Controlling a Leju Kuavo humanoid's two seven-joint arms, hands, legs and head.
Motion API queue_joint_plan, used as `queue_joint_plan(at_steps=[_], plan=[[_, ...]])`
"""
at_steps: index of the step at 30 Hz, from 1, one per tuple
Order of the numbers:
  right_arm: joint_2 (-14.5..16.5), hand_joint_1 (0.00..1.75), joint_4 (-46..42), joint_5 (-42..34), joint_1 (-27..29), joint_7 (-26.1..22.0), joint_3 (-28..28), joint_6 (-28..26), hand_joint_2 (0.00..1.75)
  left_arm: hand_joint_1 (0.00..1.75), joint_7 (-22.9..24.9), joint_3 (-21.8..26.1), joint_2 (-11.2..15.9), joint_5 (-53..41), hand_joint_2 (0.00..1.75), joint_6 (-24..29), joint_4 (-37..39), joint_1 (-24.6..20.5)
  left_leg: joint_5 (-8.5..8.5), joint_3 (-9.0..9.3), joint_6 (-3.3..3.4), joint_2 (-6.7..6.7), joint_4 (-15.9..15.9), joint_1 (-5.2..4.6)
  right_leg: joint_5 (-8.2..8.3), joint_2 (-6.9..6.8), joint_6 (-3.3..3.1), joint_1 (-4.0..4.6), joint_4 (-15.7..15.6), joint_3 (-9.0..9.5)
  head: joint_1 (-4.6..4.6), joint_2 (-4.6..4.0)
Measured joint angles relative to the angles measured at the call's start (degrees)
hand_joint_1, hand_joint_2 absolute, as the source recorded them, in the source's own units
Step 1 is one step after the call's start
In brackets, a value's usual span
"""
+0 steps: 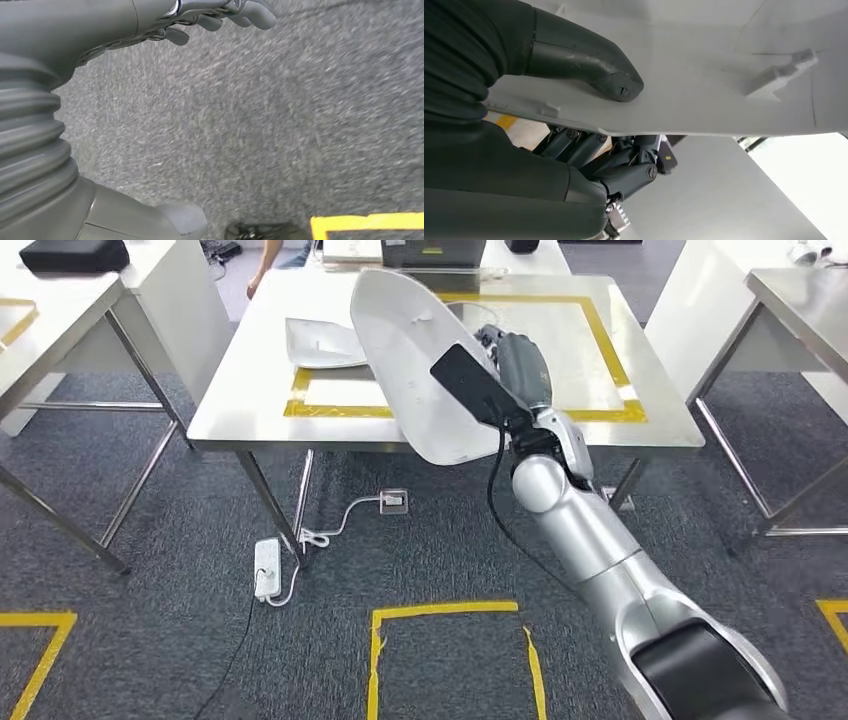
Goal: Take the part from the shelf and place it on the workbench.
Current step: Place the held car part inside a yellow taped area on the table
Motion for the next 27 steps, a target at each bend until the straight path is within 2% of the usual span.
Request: queue_joint_plan(at_steps=[1,2,3,5,6,7,8,9,10,11,12,14,15,16,18,19,21,22,23,24,25,26,27], plan=[[0.0,1.75,0.3,-0.1,0.0,-0.1,0.1,-0.1,1.75,0.00,0.0,0.0,0.0,0.0,1.75,0.0,0.0,-0.1,-0.41,0.73,-0.33,-0.08,0.2,-0.10,1.29,0.06,-0.15,0.13,-0.9,0.20,-0.06,0.00],[0.0,1.75,0.4,-0.2,-0.2,-0.2,0.1,-0.2,1.75,0.00,0.1,0.0,0.0,-0.1,1.75,0.0,-0.1,-0.2,-0.32,0.80,-0.67,-0.13,1.0,-0.10,1.12,0.16,-0.41,0.07,-0.8,0.85,-0.08,0.00],[0.1,1.75,0.4,-0.3,-0.6,-0.4,0.1,-0.3,1.75,0.00,0.0,0.0,0.0,-0.1,1.75,0.0,-0.1,-0.3,0.49,0.09,-0.96,0.02,2.8,-0.05,0.55,0.24,-0.79,-0.01,-0.8,1.46,-0.11,0.00],[0.2,1.75,0.6,-0.3,-1.2,-0.6,0.2,-0.5,1.75,0.00,0.0,-0.1,0.0,-0.1,1.75,0.0,-0.1,-0.6,2.16,-4.04,-1.47,0.45,9.3,0.03,-0.75,0.33,-1.70,-0.11,-0.8,3.12,-0.27,0.00],[0.3,1.75,0.7,-0.3,-1.2,-0.7,0.2,-0.5,1.75,0.00,0.0,-0.1,0.0,-0.1,1.75,0.0,-0.1,-0.6,1.87,-6.68,-1.66,0.67,12.8,0.06,-1.62,0.34,-2.02,-0.13,-0.9,4.10,-0.37,0.00],[0.3,1.75,0.9,-0.3,-1.1,-0.7,0.3,-0.5,1.75,0.00,0.0,-0.1,0.0,-0.1,1.75,0.0,-0.1,-0.5,0.27,-9.14,-1.81,0.75,15.4,0.05,-2.52,0.35,-2.21,-0.14,-0.8,5.15,-0.48,0.00],[0.3,1.75,1.1,-0.4,-1.0,-0.7,0.3,-0.5,1.75,0.00,0.0,-0.1,0.1,-0.1,1.75,0.0,-0.1,-0.5,-2.22,-11.28,-1.93,0.79,16.9,0.06,-3.47,0.40,-2.28,-0.15,-0.8,6.26,-0.52,0.00],[0.3,1.75,1.3,-0.5,-1.0,-0.7,0.3,-0.6,1.75,0.00,0.0,-0.1,0.1,-0.2,1.75,0.0,-0.1,-0.4,-4.79,-12.80,-1.98,0.82,17.0,0.06,-4.43,0.47,-2.25,-0.17,-0.8,7.43,-0.59,0.00],[0.3,1.75,1.5,-0.6,-0.9,-0.7,0.4,-0.6,1.75,0.00,0.0,-0.1,0.2,-0.3,1.75,0.0,-0.1,-0.4,-6.48,-13.71,-1.95,0.86,15.8,0.06,-5.46,0.53,-2.16,-0.23,-0.8,8.70,-0.65,0.00],[0.3,1.75,1.6,-0.7,-0.9,-0.7,0.4,-0.7,1.75,0.00,0.1,-0.1,0.2,-0.3,1.75,0.0,-0.1,-0.3,-6.40,-14.09,-1.90,0.92,13.6,0.07,-6.52,0.57,-2.04,-0.30,-0.8,10.02,-0.69,0.00],[0.3,1.75,1.8,-0.8,-0.8,-0.7,0.4,-0.8,1.75,0.00,0.1,-0.1,0.3,-0.4,1.75,0.0,-0.1,-0.3,-3.62,-14.08,-1.82,1.03,10.4,0.07,-7.65,0.58,-1.87,-0.36,-0.8,11.33,-0.74,0.00],[0.3,1.75,2.2,-0.8,-0.8,-0.7,0.5,-0.9,1.75,0.00,0.1,-0.1,0.3,-0.7,1.75,0.0,0.0,-0.1,6.06,-13.66,-1.49,1.41,3.2,0.04,-9.84,0.65,-1.38,-0.24,-0.6,13.37,-0.93,0.00],[0.3,1.75,2.3,-0.9,-0.7,-0.7,0.6,-0.9,1.75,0.00,0.1,-0.1,0.3,-0.8,1.75,-0.1,0.0,0.0,9.84,-13.35,-1.16,1.56,1.0,-0.01,-10.95,0.72,-1.05,-0.13,-0.6,14.08,-0.97,0.00],[0.3,1.75,2.4,-1.0,-0.8,-0.7,0.7,-1.0,1.75,0.00,0.1,-0.2,0.3,-0.9,1.75,-0.1,0.0,0.0,11.48,-13.01,-0.72,1.64,0.0,0.00,-11.54,0.80,-0.69,0.00,-0.3,14.65,-0.92,0.00],[0.3,1.75,2.3,-1.2,-1.1,-0.8,0.7,-1.2,1.75,0.00,0.1,-0.2,0.1,-1.0,1.75,-0.1,-0.1,-0.2,10.87,-11.78,0.27,1.55,0.1,0.13,-11.61,0.81,-0.08,0.04,1.1,15.06,-0.69,0.00],[0.2,1.75,2.3,-1.3,-1.3,-0.8,0.7,-1.3,1.75,0.00,0.1,-0.2,0.0,-1.1,1.75,-0.1,-0.1,-0.3,10.38,-11.04,0.70,1.49,-0.1,0.25,-10.86,0.73,0.23,0.00,3.2,14.29,-0.54,0.00],[0.2,1.75,2.3,-1.5,-1.3,-0.8,0.8,-1.6,1.75,0.00,0.1,-0.2,0.0,-1.3,1.75,-0.1,-0.1,-0.5,9.23,-9.40,1.24,1.37,-0.3,0.33,-10.67,0.55,0.88,-0.25,9.6,10.25,-0.34,0.00],[0.2,1.75,2.3,-1.6,-1.1,-0.8,0.8,-1.6,1.75,0.00,0.1,-0.2,0.1,-1.4,1.75,-0.1,-0.1,-0.5,8.48,-8.55,1.39,1.31,-0.3,0.33,-11.85,0.49,1.21,-0.38,12.9,7.55,-0.25,0.00],[0.1,1.75,2.3,-1.7,-0.8,-0.7,0.8,-1.7,1.75,0.00,0.1,-0.2,0.1,-1.6,1.75,-0.1,-0.1,-0.5,7.70,-7.67,1.44,1.21,-0.4,0.33,-13.93,0.45,1.43,-0.51,15.2,5.07,-0.21,0.00],[-0.1,1.75,2.3,-1.8,-0.4,-0.6,0.8,-1.7,1.75,0.00,0.1,-0.2,0.1,-1.7,1.75,-0.1,-0.1,-0.5,6.82,-6.66,1.44,1.04,-0.5,0.33,-16.37,0.41,1.55,-0.63,16.2,3.05,-0.15,0.00],[-0.2,1.75,2.3,-1.8,-0.1,-0.6,0.8,-1.7,1.75,0.00,0.1,-0.2,0.1,-1.8,1.75,-0.1,-0.1,-0.5,5.87,-5.54,1.36,0.86,-0.5,0.33,-18.18,0.37,1.54,-0.70,15.7,1.66,-0.09,0.00],[-0.3,1.75,2.3,-1.8,0.1,-0.6,0.9,-1.7,1.75,0.00,0.1,-0.2,0.1,-2.0,1.75,-0.1,-0.1,-0.4,4.86,-4.30,1.23,0.71,-0.5,0.33,-18.42,0.35,1.43,-0.72,13.8,0.88,-0.03,0.00],[-0.5,1.75,2.3,-1.7,0.2,-0.4,0.9,-1.7,1.75,0.00,0.2,-0.3,0.1,-2.1,1.75,-0.1,-0.1,-0.4,3.81,-3.01,1.07,0.62,-0.5,0.31,-16.53,0.32,1.20,-0.70,10.9,0.53,0.03,0.00]])
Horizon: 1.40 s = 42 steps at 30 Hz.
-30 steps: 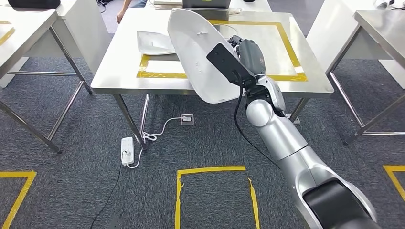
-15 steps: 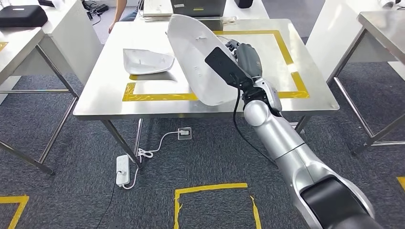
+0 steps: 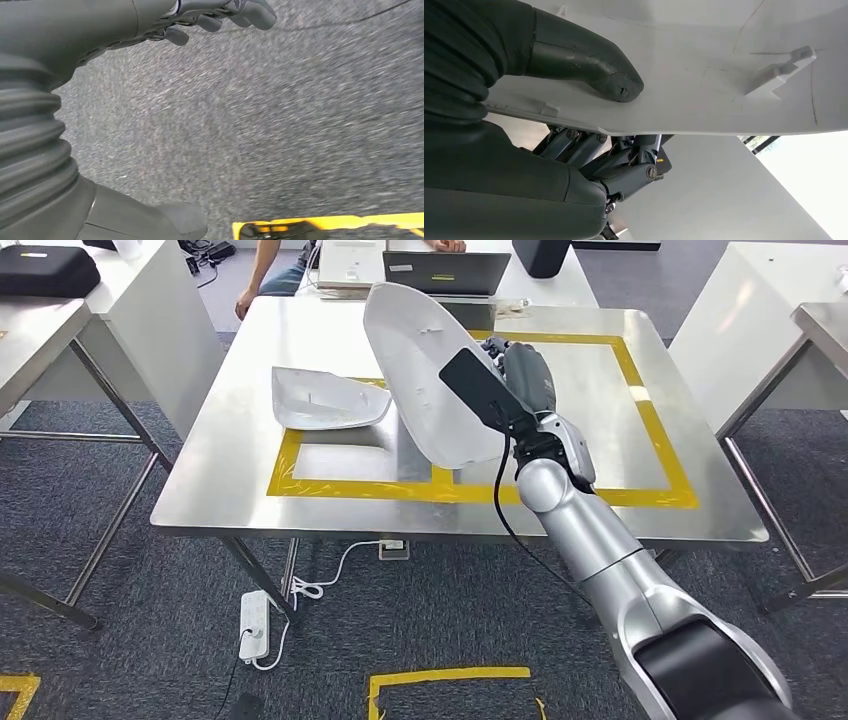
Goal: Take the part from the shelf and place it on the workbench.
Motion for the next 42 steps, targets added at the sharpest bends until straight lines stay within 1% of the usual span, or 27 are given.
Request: queue_joint_plan(at_steps=[2,3,4,5,6,7,8,9,10,11,12,13,14,15,17,18,19,20,22,24,27,30,31,36,38,41,42], plan=[[-0.2,1.75,0.3,0.5,0.0,0.6,0.2,0.2,1.75,0.00,0.0,-0.2,0.0,-0.2,1.75,0.0,0.1,0.0,-1.98,2.05,-0.41,-0.10,0.1,-0.12,9.74,-0.22,-0.59,0.23,-7.2,-0.16,0.08,0.00],[-0.3,1.75,0.5,0.8,-0.1,1.2,0.3,0.4,1.75,0.00,0.1,-0.3,0.0,-0.4,1.75,-0.1,0.1,-0.1,-2.99,2.72,-0.70,-0.17,0.0,-0.18,14.08,-0.28,-0.88,0.43,-9.7,-0.03,0.02,0.00],[-0.4,1.75,0.9,1.2,-0.4,2.0,0.5,0.8,1.75,0.00,0.1,-0.4,0.0,-0.6,1.75,-0.2,0.1,-0.2,-3.63,3.43,-1.06,-0.25,0.2,-0.25,16.71,-0.30,-1.17,0.56,-11.3,0.19,-0.05,0.00],[-0.4,1.75,1.6,1.6,-1.2,3.0,0.6,1.5,1.75,0.00,0.1,-0.6,0.0,-0.9,1.75,-0.3,0.0,-0.4,-3.92,4.00,-1.47,-0.32,0.4,-0.31,17.12,-0.26,-1.48,0.66,-11.8,0.65,-0.09,0.00],[-0.2,1.75,2.5,2.1,-2.4,4.1,0.7,2.3,1.75,0.00,0.0,-0.8,0.1,-1.1,1.75,-0.5,-0.1,-0.6,-3.89,4.18,-1.81,-0.28,0.9,-0.31,16.77,-0.15,-1.85,0.57,-11.8,1.37,-0.13,0.00],[0.0,1.75,4.0,2.5,-4.2,5.4,0.8,3.2,1.75,0.00,0.0,-1.0,0.1,-1.3,1.75,-0.7,-0.1,-0.8,-3.14,3.82,-2.09,-0.18,2.6,-0.33,16.30,-0.11,-2.29,0.41,-11.9,2.17,-0.11,0.00],[0.1,1.75,6.3,2.8,-6.3,7.1,1.0,4.3,1.75,0.00,0.0,-1.2,0.1,-1.6,1.75,-0.9,-0.1,-1.1,-2.41,2.36,-2.26,-0.04,5.3,-0.34,15.93,-0.10,-2.70,0.32,-12.0,3.01,-0.22,0.00],[0.2,1.75,8.8,3.0,-8.4,9.1,1.2,5.4,1.75,0.00,-0.1,-1.3,0.1,-1.8,1.75,-1.2,-0.1,-1.4,-2.26,0.14,-2.42,0.09,8.8,-0.33,15.48,-0.07,-3.07,0.25,-12.0,3.86,-0.41,0.00],[0.2,1.75,11.6,3.0,-10.4,11.7,1.3,6.6,1.75,0.00,-0.2,-1.4,0.0,-1.9,1.75,-1.5,-0.1,-1.7,-3.00,-2.36,-2.51,0.20,12.4,-0.33,14.88,-0.07,-3.35,0.28,-12.1,4.66,-0.59,0.00],[0.2,1.31,14.2,2.8,-12.0,14.2,1.4,7.8,1.31,0.00,-0.4,-1.5,0.0,-1.9,1.75,-1.7,0.0,-2.0,-4.93,-4.87,-2.58,0.25,15.2,-0.34,14.31,-0.06,-3.49,0.33,-12.1,5.40,-0.76,0.00],[-0.1,0.87,16.5,2.4,-13.3,16.4,1.4,8.7,0.87,0.00,-0.7,-1.5,0.0,-1.8,1.75,-1.7,0.0,-2.1,-7.45,-6.90,-2.62,0.27,16.6,-0.37,13.66,-0.05,-3.55,0.39,-12.1,6.14,-0.83,0.00],[-0.4,0.44,18.3,2.0,-14.2,17.9,1.4,9.3,0.44,0.00,-1.0,-1.5,0.0,-1.7,1.75,-1.3,0.0,-2.1,-9.41,-8.31,-2.53,0.28,16.6,-0.41,13.00,-0.03,-3.52,0.42,-12.1,6.88,-0.84,0.00],[-0.8,0.00,19.8,1.6,-14.9,18.6,1.3,9.6,0.00,0.00,-0.9,-1.5,0.0,-1.7,1.75,-0.5,0.0,-2.1,-9.72,-9.08,-2.42,0.29,15.1,-0.45,12.32,0.01,-3.48,0.44,-12.1,7.62,-0.86,0.00],[-1.3,0.00,21.2,1.4,-15.5,18.9,1.3,9.6,0.00,0.00,-0.6,-1.5,0.0,-1.8,1.75,0.8,0.0,-2.1,-7.92,-9.27,-2.22,0.30,12.3,-0.50,11.66,0.09,-3.39,0.45,-12.0,8.31,-0.87,0.00],[-1.8,0.00,23.3,1.2,-16.3,18.8,1.3,9.0,0.00,0.00,0.3,-1.5,0.0,-1.9,1.75,3.6,0.0,-2.0,0.40,-8.94,-1.50,0.27,4.6,-0.78,10.48,0.42,-3.05,0.52,-11.8,9.25,-0.98,0.00],[-2.0,0.00,24.2,1.1,-16.5,18.6,1.3,8.6,0.00,0.00,0.3,-1.5,0.0,-1.8,1.75,4.4,0.0,-2.0,4.10,-8.67,-1.13,0.19,1.8,-0.91,9.89,0.67,-2.75,0.62,-11.5,9.41,-1.02,0.00],[-2.2,0.00,24.9,1.1,-16.6,18.2,1.2,8.3,0.00,0.00,0.1,-1.5,0.0,-1.7,1.31,4.8,0.0,-1.9,6.47,-8.55,-0.83,0.09,0.2,-1.03,9.32,0.88,-2.42,0.69,-11.3,9.45,-1.05,0.00],[-2.5,0.00,25.4,1.0,-16.8,17.8,1.2,8.1,0.00,0.00,-0.2,-1.5,0.0,-1.7,0.87,5.0,0.0,-1.9,7.23,-8.52,-0.65,0.00,-0.4,-1.06,8.86,1.05,-2.12,0.76,-11.1,9.47,-1.03,0.00],[-3.0,0.00,25.9,0.9,-17.5,17.3,1.2,7.8,0.00,0.00,-0.6,-1.5,-0.3,-1.6,0.00,5.0,0.0,-2.0,7.44,-8.37,-0.82,-0.13,0.1,-0.98,8.42,1.10,-2.35,0.81,-10.9,9.52,-0.90,0.00],[-3.3,0.00,26.2,0.8,-18.3,16.3,1.1,7.3,0.00,0.00,0.1,-1.5,-0.5,-1.7,0.00,4.4,0.0,-2.2,7.38,-8.35,-0.84,-0.18,0.0,-0.96,8.38,1.01,-2.95,0.91,-11.0,9.70,-0.79,0.00],[-3.4,0.00,26.1,-0.4,-19.1,11.4,0.6,3.9,0.00,0.00,1.8,-1.5,-0.6,-1.5,0.00,2.8,0.0,-2.2,7.03,-8.34,-0.31,-0.26,0.1,-1.09,8.25,0.86,-2.89,0.91,-11.6,10.04,-0.70,0.00],[-3.3,0.00,22.3,-4.4,-19.9,2.9,-1.7,-2.0,0.00,0.00,2.9,-1.5,-0.6,-1.1,0.00,2.8,0.0,-1.9,6.62,-8.37,0.27,-0.36,0.3,-1.31,7.92,0.65,-1.73,0.71,-12.0,10.35,-0.68,0.00],[-3.3,0.00,19.1,-6.1,-19.8,1.9,-2.8,-3.6,0.00,0.00,2.9,-1.5,-0.6,-1.1,0.00,3.0,0.0,-1.7,6.50,-8.34,0.41,-0.36,0.4,-1.34,7.80,0.61,-1.33,0.60,-12.0,10.44,-0.68,0.00],[-3.3,0.00,0.0,-9.7,-17.9,5.6,-7.9,-5.5,0.00,0.00,2.4,-1.5,-0.5,-0.8,0.00,3.7,0.0,-0.4,5.96,-7.64,1.06,-0.29,0.3,-1.25,7.07,0.55,-0.28,0.41,-11.9,11.02,-0.70,0.00],[-3.3,0.00,-4.5,-10.0,-17.4,5.5,-8.9,-5.6,0.00,0.00,2.4,-1.5,-0.6,-0.8,0.00,3.7,0.0,-0.4,6.04,-7.06,1.33,-0.17,-0.2,-0.89,5.08,0.41,0.18,0.41,-8.9,9.94,-0.52,0.00],[-3.4,0.00,-7.8,-10.3,-16.4,4.4,-9.9,-6.5,0.00,0.00,2.4,-1.5,-0.5,-0.8,0.00,3.7,0.0,-0.2,6.20,-6.83,1.40,0.10,-0.3,-0.71,0.01,0.25,0.71,-0.14,1.9,4.59,-0.28,0.00],[-3.5,0.00,-8.7,-10.5,-15.8,3.3,-10.1,-7.7,0.00,0.00,2.4,-1.4,-0.6,-0.8,0.00,3.7,0.0,-0.2,6.27,-6.88,1.36,0.18,-0.2,-0.67,-0.47,0.20,0.84,-0.33,4.2,3.31,-0.26,0.00]])
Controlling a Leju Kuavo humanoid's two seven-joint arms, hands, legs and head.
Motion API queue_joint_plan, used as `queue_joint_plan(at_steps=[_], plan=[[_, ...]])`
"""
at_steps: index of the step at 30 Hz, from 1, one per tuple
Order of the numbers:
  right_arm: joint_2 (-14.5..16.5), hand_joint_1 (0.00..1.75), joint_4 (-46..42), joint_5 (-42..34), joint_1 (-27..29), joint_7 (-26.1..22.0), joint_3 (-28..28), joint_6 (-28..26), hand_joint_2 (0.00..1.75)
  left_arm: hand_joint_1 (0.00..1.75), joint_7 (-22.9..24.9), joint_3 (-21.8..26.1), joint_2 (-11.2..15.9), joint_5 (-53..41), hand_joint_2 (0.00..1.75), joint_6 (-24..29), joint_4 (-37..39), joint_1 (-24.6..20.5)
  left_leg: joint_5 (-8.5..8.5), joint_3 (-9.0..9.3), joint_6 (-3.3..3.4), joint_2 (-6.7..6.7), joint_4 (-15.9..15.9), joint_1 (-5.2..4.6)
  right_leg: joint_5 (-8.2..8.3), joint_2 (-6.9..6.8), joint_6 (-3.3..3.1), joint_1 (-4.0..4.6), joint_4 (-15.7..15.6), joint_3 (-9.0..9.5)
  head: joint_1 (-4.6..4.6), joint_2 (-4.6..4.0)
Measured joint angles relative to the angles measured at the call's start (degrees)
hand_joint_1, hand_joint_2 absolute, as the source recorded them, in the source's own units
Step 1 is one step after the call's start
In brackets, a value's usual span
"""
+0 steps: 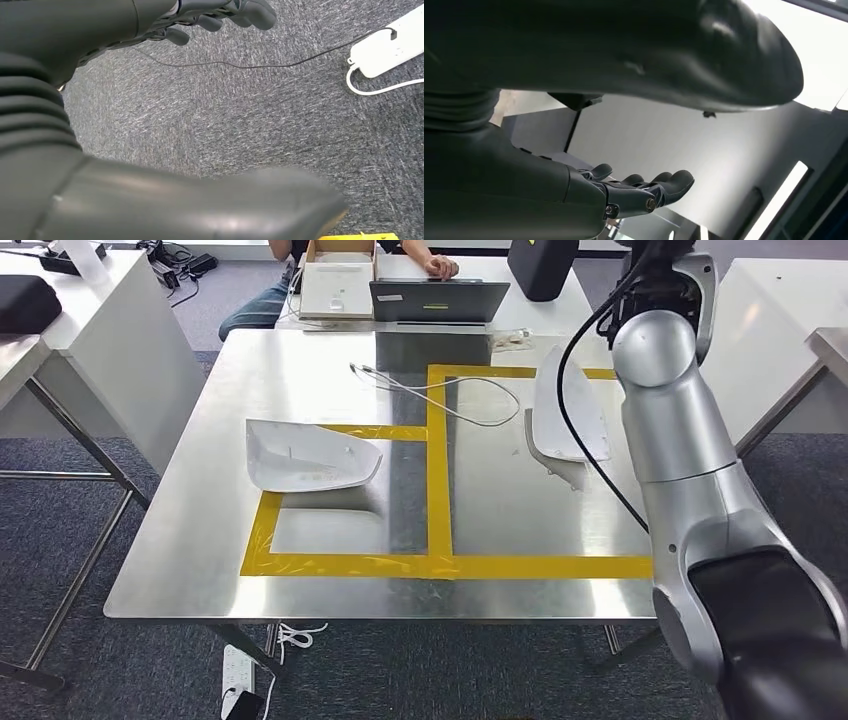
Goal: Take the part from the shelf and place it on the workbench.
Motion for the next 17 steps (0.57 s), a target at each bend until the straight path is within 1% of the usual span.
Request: queue_joint_plan(at_steps=[1,2,3,4,5,6,7,9,10,11,12,14,15,16,17], plan=[[0.0,0.00,-1.3,-0.2,0.7,-1.7,-0.4,-2.3,0.00,0.00,0.0,0.0,0.0,0.0,0.00,0.0,0.0,0.1,0.03,-0.10,-0.07,0.04,0.1,0.06,0.68,-0.08,0.10,-0.18,0.2,-0.23,0.02,0.00],[-0.1,0.00,-3.1,-0.4,1.5,-3.7,-0.8,-5.6,0.00,0.00,-0.1,0.0,0.0,0.1,0.00,0.1,0.0,0.1,0.05,-0.21,-0.20,0.04,0.3,0.14,2.37,-0.17,0.17,-0.35,-2.0,0.76,0.04,0.00],[-0.2,0.00,-5.8,-0.3,2.3,-5.7,-1.3,-9.7,0.00,0.00,-0.3,0.1,-0.1,0.1,0.00,0.2,0.0,0.2,0.06,-0.32,-0.40,-0.01,0.5,0.21,4.49,-0.29,0.21,-0.50,-5.9,2.80,0.06,0.00],[-0.3,0.00,-9.0,0.2,3.2,-7.3,-2.0,-14.0,0.00,0.00,-0.4,0.1,-0.1,0.1,0.00,0.3,0.0,0.3,0.10,-0.39,-0.70,-0.11,0.7,0.26,6.20,-0.41,0.19,-0.54,-9.8,4.90,0.08,0.00],[-0.5,0.00,-12.4,1.0,4.3,-8.5,-2.5,-18.0,0.00,0.00,-0.5,0.1,-0.1,-0.1,0.00,0.5,0.0,0.4,0.18,-0.39,-1.09,-0.25,0.7,0.30,7.55,-0.44,0.02,-0.43,-12.7,6.47,0.10,0.00],[-0.9,0.00,-15.9,2.1,5.5,-9.7,-2.9,-21.7,0.00,0.00,-0.6,0.1,-0.2,-0.3,0.00,0.5,0.0,0.5,0.30,-0.38,-1.52,-0.38,0.8,0.31,8.09,-0.45,-0.29,-0.29,-14.5,7.32,0.14,0.00],[-1.2,0.00,-19.4,3.5,7.0,-11.5,-3.4,-24.7,0.00,0.00,-0.6,0.1,-0.2,-0.6,0.00,0.6,0.0,0.7,0.50,-0.34,-2.00,-0.47,0.7,0.34,8.23,-0.41,-0.69,-0.07,-14.8,7.35,0.15,0.00],[-1.0,0.00,-26.9,5.6,10.8,-17.7,-4.8,-28.2,0.00,0.00,-0.6,0.1,-0.3,-1.2,0.00,0.7,0.0,0.8,0.82,-0.44,-2.95,-0.48,0.4,0.43,8.68,-0.37,-1.70,-0.06,-15.1,7.07,0.19,0.00],[-0.5,0.00,-30.3,5.7,12.9,-21.5,-5.5,-28.8,0.00,0.00,-0.8,0.1,-0.2,-1.5,0.00,0.7,0.0,0.8,0.36,-0.67,-3.31,-0.37,0.7,0.48,9.06,-0.37,-2.18,-0.13,-15.2,6.90,0.12,0.00],[0.1,0.00,-33.6,5.4,14.9,-24.8,-6.0,-29.1,0.00,0.00,-1.1,0.1,-0.1,-1.8,0.00,0.8,0.0,0.8,-1.08,-1.23,-3.57,-0.25,2.1,0.50,9.46,-0.39,-2.67,-0.23,-15.4,6.68,-0.06,0.00],[0.6,0.00,-36.9,5.2,17.0,-27.3,-6.2,-29.1,0.00,0.00,-1.6,0.1,-0.1,-2.1,0.00,0.9,0.0,0.7,-3.30,-2.12,-3.72,-0.11,4.7,0.56,9.82,-0.43,-3.03,-0.25,-15.4,6.39,-0.29,0.00],[1.1,0.00,-44.1,7.2,20.9,-30.1,-6.2,-29.0,0.00,0.00,-2.6,0.0,0.0,-2.7,0.00,1.0,0.0,0.7,-8.50,-4.30,-3.96,0.03,12.0,0.55,10.38,-0.59,-3.47,-0.05,-15.4,5.58,-0.71,0.00],[1.4,0.00,-47.6,9.1,22.3,-30.7,-6.2,-29.0,0.00,0.00,-2.9,-0.1,0.1,-2.8,0.00,1.0,0.0,0.7,-10.03,-4.89,-4.03,0.07,15.1,0.55,10.66,-0.68,-3.56,0.09,-15.3,5.08,-0.77,0.00],[1.7,0.00,-50.5,10.8,23.1,-31.0,-6.2,-29.0,0.00,0.00,-3.0,-0.1,0.3,-2.9,0.00,1.0,0.0,0.7,-10.52,-4.68,-4.03,0.10,16.6,0.54,10.95,-0.72,-3.62,0.22,-15.2,4.55,-0.80,0.00],[1.8,0.00,-51.9,11.7,23.4,-31.1,-6.2,-28.9,0.00,0.00,-3.1,-0.1,0.4,-3.0,0.00,1.0,0.0,0.7,-10.64,-4.51,-4.01,0.11,17.2,0.54,11.10,-0.72,-3.64,0.28,-15.2,4.29,-0.82,0.00]])
